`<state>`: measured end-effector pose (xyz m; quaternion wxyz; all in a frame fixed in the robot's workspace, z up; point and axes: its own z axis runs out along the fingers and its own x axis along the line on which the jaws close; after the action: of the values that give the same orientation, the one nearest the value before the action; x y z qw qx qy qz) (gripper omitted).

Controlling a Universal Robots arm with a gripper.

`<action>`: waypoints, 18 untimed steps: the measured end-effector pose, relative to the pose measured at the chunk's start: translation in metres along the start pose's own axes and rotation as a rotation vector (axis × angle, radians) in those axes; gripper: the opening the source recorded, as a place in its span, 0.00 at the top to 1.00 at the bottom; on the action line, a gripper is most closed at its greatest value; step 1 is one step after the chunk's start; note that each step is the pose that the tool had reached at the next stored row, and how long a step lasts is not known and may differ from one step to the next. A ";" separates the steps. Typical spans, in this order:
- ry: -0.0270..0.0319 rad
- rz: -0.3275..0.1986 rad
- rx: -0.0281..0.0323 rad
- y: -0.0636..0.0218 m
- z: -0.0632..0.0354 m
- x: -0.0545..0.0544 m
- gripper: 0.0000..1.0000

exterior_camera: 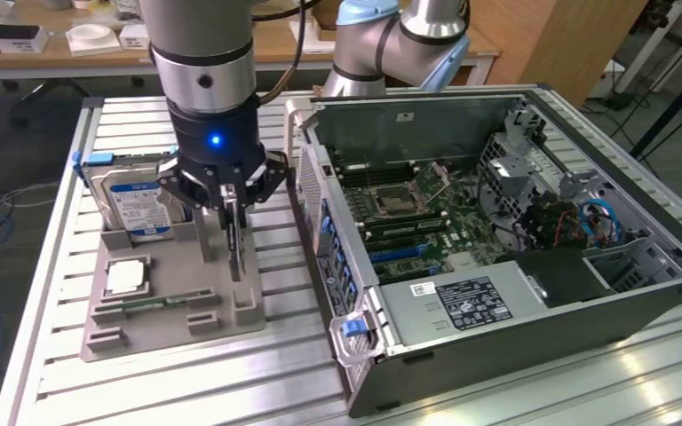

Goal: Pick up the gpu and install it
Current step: 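Pick up the gpu and move the gpu toward the slot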

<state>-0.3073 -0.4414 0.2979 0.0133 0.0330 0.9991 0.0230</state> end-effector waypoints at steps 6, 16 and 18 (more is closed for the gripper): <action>0.0001 0.000 0.0001 0.0000 -0.0001 0.000 0.74; 0.0000 0.000 0.0001 0.0004 -0.0099 0.000 0.74; 0.0002 0.000 0.0002 0.0006 -0.0132 0.000 0.74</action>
<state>-0.3073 -0.4414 0.3110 0.0132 0.0330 0.9991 0.0229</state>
